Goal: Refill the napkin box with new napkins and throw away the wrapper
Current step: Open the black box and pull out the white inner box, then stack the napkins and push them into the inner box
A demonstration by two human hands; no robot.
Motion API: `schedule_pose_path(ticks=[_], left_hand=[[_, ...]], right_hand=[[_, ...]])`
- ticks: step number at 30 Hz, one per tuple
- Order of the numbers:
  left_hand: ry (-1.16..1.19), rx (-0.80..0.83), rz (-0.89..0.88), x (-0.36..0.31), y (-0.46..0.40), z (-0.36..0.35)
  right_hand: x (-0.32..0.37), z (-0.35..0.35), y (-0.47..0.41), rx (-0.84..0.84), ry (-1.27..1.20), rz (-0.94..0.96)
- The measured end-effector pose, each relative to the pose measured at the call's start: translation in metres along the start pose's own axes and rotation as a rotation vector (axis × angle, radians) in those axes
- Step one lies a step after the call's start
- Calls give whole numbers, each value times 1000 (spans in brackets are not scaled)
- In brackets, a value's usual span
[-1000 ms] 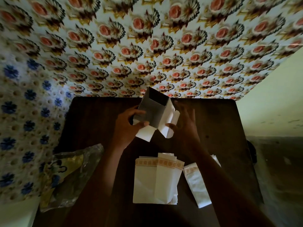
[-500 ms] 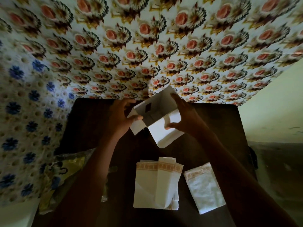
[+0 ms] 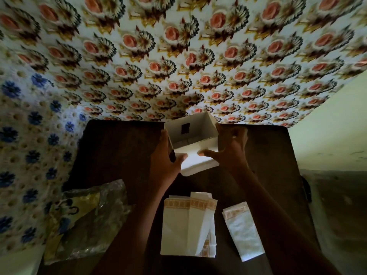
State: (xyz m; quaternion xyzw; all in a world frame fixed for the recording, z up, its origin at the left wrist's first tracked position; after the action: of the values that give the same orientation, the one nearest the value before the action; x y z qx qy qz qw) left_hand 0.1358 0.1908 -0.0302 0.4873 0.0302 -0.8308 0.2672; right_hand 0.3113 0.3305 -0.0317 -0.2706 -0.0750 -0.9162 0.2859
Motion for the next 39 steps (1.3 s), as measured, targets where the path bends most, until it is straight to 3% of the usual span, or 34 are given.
schedule_pose_path(ticks=[2,5,14,21,30,39], left_hand=[[22,12,-6,-1,-6,3],[79,39,-4,-8,-16,10],[24,-96,-37,-8,-38,19],[137,-63,-10,-4,-36,24],[104,-185,29,13,-4,18],[311,-458,166,4,67,-26]], right_hand=[[3,2,-1,-1,-20,56],[3,-3,-6,140,-218,0],[16,-25,-12,-80,-328,-52],[11,-23,-9,-15,-381,-71],[1,-11,24,-10,-408,-153],[-23,4,88,-77,-353,-310]])
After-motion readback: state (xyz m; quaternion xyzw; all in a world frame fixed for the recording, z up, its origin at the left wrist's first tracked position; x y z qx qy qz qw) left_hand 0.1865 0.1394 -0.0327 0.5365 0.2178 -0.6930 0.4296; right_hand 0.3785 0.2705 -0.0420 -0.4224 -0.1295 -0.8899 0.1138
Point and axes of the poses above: each hand's wrist, its own y-axis away from the middle knuckle, its own z-axis out of the back of the hand, x = y × z, the point moved 3 cm from there along -y, towards the middle knuckle, and after that the axes turned 9 degrees about x, right-handed, at the moved point
